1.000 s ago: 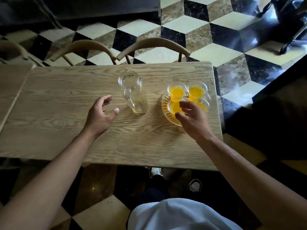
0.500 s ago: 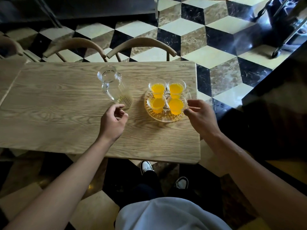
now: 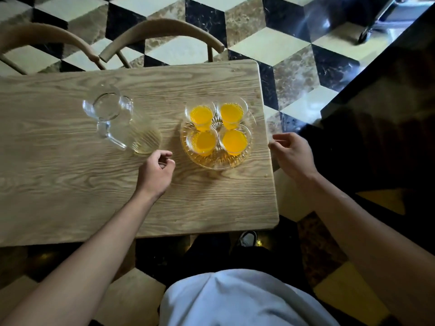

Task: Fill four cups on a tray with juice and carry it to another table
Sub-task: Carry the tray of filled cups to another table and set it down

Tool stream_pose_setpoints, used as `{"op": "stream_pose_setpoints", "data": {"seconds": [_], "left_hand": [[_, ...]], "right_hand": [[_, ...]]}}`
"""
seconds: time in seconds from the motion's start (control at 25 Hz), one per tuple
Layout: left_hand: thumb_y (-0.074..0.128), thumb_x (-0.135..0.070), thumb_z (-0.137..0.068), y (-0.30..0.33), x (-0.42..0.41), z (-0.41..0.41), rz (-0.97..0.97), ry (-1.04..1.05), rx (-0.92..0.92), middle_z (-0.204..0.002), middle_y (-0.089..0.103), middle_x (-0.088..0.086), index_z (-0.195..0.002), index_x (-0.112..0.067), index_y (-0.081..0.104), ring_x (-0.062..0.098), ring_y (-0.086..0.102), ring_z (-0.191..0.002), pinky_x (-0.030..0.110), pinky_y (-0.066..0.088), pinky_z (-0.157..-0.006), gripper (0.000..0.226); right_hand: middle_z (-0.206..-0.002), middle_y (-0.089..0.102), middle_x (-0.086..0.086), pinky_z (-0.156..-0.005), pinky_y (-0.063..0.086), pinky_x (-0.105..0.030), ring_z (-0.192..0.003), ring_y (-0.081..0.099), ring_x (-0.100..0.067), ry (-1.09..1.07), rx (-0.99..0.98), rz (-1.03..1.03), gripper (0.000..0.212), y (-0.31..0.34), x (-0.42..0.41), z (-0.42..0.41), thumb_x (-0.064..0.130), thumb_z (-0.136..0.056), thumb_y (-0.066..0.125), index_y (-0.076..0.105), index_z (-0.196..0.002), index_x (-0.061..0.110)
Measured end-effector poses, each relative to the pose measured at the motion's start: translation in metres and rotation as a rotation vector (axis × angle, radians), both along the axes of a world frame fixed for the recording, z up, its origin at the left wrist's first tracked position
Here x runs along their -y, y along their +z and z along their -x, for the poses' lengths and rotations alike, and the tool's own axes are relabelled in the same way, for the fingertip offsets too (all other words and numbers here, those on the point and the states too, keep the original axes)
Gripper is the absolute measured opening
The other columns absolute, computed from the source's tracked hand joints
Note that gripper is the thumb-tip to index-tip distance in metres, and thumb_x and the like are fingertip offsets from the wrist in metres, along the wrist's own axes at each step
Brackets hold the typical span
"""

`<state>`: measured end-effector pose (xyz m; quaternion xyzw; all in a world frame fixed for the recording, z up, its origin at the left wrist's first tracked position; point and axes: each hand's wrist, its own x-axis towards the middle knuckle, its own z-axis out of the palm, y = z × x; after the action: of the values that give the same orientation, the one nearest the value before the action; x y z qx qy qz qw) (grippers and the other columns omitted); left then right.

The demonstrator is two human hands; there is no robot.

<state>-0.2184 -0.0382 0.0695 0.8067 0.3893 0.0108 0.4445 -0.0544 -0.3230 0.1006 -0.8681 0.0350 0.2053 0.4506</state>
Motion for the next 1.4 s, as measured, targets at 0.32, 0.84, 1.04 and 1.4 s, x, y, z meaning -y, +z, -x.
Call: {"op": "stream_pose_setpoints", "data": {"seconds": [0.32, 0.84, 1.04, 1.4], "left_hand": [[0.051, -0.033, -0.081, -0.055, -0.030, -0.035, 0.102, -0.056, -0.074, -0.083, 0.065, -0.006, -0.108, -0.027, 0.062, 0.039, 0.072, -0.087, 0.056, 0.061, -0.081, 0.029], [0.070, -0.018, -0.095, -0.072, -0.030, -0.087, 0.025, 0.113, -0.103, -0.082, 0.060, -0.008, -0.128, -0.007, 0.065, 0.013, 0.060, -0.072, 0.030, 0.055, -0.079, 0.036], [0.072, -0.015, -0.094, -0.081, -0.032, -0.097, 0.016, 0.128, -0.111, -0.079, 0.058, -0.009, -0.122, -0.005, 0.067, 0.014, 0.055, -0.072, 0.030, 0.050, -0.074, 0.031], [0.071, -0.016, -0.094, -0.082, -0.038, -0.108, -0.048, 0.056, -0.161, -0.090, 0.070, 0.000, -0.112, -0.008, 0.076, 0.019, 0.068, -0.083, 0.028, 0.054, -0.080, 0.020]], "right_hand": [[-0.100, 0.077, -0.009, -0.086, 0.063, -0.045, -0.092, 0.075, -0.020, -0.036, -0.106, 0.088, 0.033, -0.044, -0.019, -0.023, 0.023, -0.093, 0.072, 0.070, -0.122, 0.008], [-0.095, 0.079, 0.000, -0.084, 0.064, -0.043, -0.086, 0.076, -0.016, 0.086, -0.109, 0.214, 0.029, -0.078, -0.041, -0.074, 0.039, -0.090, 0.072, 0.076, -0.107, 0.016], [-0.082, 0.078, 0.003, -0.077, 0.065, -0.038, -0.077, 0.076, -0.012, 0.112, -0.128, 0.245, 0.032, -0.085, -0.053, -0.085, 0.047, -0.083, 0.072, 0.079, -0.094, 0.017], [-0.068, 0.073, 0.003, -0.045, 0.049, -0.012, -0.050, 0.067, 0.000, 0.147, -0.140, 0.258, 0.011, -0.082, -0.052, -0.088, 0.025, -0.089, 0.078, 0.078, -0.083, 0.015]]}}
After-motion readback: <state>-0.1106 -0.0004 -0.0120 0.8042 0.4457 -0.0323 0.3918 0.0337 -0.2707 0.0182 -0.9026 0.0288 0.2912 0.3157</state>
